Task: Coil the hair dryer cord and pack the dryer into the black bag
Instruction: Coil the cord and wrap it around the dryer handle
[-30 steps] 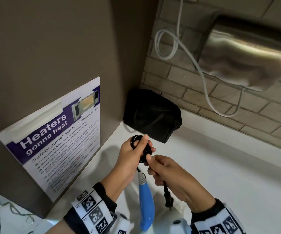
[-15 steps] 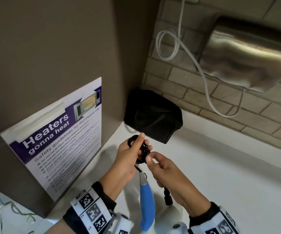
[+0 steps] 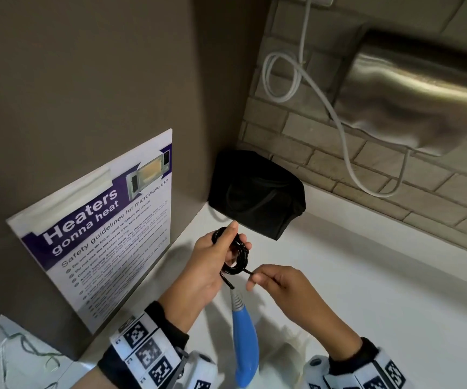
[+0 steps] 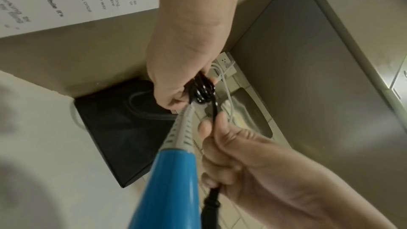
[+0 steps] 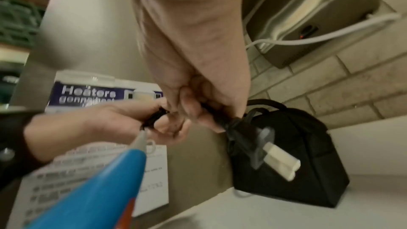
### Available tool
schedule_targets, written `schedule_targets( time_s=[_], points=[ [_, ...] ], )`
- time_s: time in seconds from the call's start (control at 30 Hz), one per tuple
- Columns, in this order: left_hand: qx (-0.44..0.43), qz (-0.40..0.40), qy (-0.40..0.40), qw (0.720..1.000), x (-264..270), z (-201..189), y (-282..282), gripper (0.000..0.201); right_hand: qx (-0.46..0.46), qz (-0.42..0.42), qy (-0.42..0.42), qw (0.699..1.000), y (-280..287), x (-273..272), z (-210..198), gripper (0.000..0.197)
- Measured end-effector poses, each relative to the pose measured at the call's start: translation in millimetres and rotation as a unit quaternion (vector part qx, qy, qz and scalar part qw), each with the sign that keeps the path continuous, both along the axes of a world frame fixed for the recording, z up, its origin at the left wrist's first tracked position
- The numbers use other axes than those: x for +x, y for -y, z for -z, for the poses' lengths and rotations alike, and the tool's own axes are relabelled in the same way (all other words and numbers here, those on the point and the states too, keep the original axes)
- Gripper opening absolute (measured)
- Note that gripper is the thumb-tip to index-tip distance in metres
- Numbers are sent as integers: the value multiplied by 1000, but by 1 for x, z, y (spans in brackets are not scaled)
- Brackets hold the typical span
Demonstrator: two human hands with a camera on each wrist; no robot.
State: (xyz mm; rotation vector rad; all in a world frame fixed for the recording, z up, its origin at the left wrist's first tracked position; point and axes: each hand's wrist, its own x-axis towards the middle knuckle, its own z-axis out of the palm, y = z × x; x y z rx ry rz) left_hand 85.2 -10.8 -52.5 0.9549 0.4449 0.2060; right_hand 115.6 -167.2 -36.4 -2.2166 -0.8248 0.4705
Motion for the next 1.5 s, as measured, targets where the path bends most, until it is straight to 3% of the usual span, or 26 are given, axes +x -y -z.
schedule_targets(
  time_s=[0.13,0.2,0.3,0.37,0.47,0.57,0.67,0.9,1.07,1.33,1.5],
  points=[
    [15,12,9,1000,1,-1,9,23,-90,-4,200,976,7,16,27,20],
    [16,12,9,1000,0,-3,11,24,-112,51,199,972,5,18,33,18],
    [16,5,13,1000,0,-2,13,30,-116,115,110,980,3,20,32,25],
    [26,-5,19,999,-1,-2,15,34,9,173,-31,984,-1,19,26,30],
    [32,-23,20,999,0,-2,17,26,215,216,-273,912,-9,13,18,34],
    [56,-21,19,998,-1,-2,18,26,331,230,-400,823,-13,7,10,35],
    [67,-23,22,997,-4,-4,18,30,380,243,-455,768,-15,4,4,39],
    [21,-24,19,999,-1,-2,19,20,405,265,-516,707,-19,0,9,35],
    [-15,-5,18,1000,-1,2,20,23,443,291,-554,642,-23,-2,13,33],
    [-108,11,12,994,3,4,16,29,443,273,-589,619,-30,-3,22,19],
    [-62,12,10,998,2,8,15,36,367,268,-580,676,-30,-3,22,18]
  ],
)
